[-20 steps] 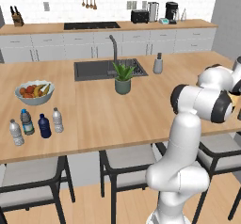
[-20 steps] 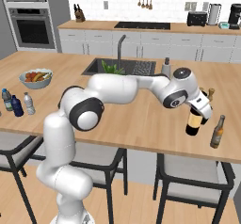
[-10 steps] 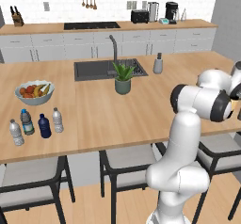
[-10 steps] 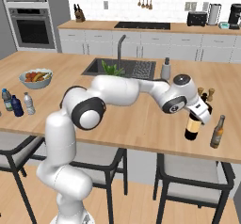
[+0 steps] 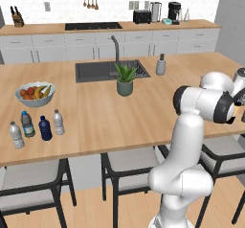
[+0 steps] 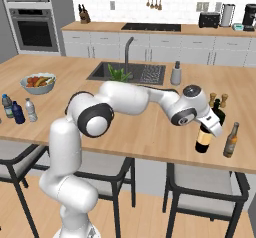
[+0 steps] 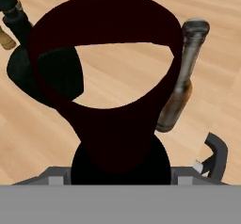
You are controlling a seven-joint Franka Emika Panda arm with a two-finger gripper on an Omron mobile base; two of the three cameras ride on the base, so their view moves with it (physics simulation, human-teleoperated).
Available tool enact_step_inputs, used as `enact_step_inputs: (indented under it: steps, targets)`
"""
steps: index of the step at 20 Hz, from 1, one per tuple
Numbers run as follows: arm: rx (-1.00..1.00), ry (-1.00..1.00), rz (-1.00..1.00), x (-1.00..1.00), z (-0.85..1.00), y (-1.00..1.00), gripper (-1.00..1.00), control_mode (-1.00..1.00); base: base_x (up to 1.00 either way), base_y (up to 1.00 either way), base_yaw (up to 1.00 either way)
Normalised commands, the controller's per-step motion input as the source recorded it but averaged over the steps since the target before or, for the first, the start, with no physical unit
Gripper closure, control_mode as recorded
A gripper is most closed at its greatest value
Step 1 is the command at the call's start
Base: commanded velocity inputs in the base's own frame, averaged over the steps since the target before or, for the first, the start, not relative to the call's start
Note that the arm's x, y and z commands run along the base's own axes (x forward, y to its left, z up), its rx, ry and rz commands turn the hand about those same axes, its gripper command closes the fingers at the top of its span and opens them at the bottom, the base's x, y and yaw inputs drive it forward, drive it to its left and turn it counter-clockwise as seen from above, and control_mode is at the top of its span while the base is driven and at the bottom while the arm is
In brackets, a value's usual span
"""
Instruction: Move the plastic bottles in the middle to the plastics group, and the glass bottles in the middle to the glass group.
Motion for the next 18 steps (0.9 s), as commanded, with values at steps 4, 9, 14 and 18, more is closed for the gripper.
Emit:
enact_step_inputs:
  steps: [4,9,14,18]
  targets:
    - [0.00,-0.02,0.00,0.02,0.03,0.00,1.00,-1.00,0.00,0.00,0.00]
    - [0.00,-0.01,0.00,0.22,0.04,0.00,1.00,-1.00,0.00,0.00,0.00]
    - [0.00,0.00,0.00,0.27,0.00,0.00,1.00,-1.00,0.00,0.00,0.00]
    - [0.00,0.00,0.00,0.24,0.00,-0.01,1.00,-1.00,0.00,0.00,0.00]
